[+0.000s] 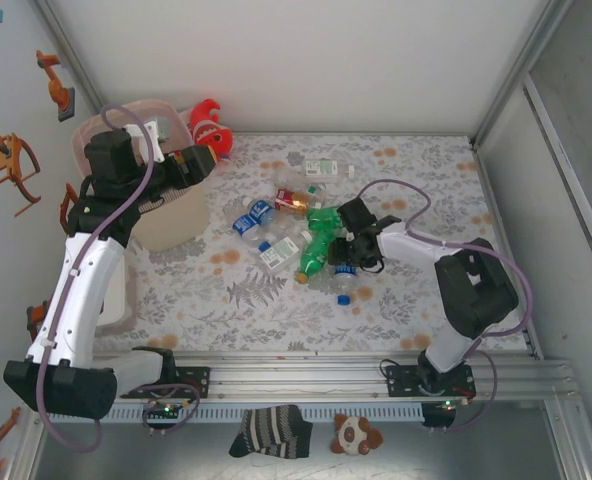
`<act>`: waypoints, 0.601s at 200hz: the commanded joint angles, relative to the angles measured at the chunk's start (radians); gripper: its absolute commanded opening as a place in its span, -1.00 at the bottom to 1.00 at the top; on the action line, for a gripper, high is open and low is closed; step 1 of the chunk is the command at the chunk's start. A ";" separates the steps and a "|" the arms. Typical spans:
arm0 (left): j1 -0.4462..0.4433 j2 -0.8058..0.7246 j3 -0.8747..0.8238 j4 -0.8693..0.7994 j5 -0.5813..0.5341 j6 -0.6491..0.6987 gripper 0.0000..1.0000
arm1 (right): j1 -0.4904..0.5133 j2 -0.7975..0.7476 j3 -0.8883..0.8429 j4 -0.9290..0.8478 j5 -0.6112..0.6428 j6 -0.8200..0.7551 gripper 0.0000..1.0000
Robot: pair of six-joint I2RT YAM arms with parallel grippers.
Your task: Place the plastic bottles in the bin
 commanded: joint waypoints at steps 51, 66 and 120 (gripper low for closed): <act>-0.003 -0.023 -0.022 0.077 0.075 0.009 0.57 | -0.009 -0.211 -0.023 -0.031 0.065 -0.004 0.14; -0.003 -0.028 -0.029 0.101 0.112 0.018 0.56 | -0.009 -0.274 -0.023 -0.021 0.059 -0.020 0.13; -0.004 -0.062 -0.089 0.272 0.228 0.025 0.53 | -0.004 -0.481 0.003 0.088 -0.059 -0.170 0.09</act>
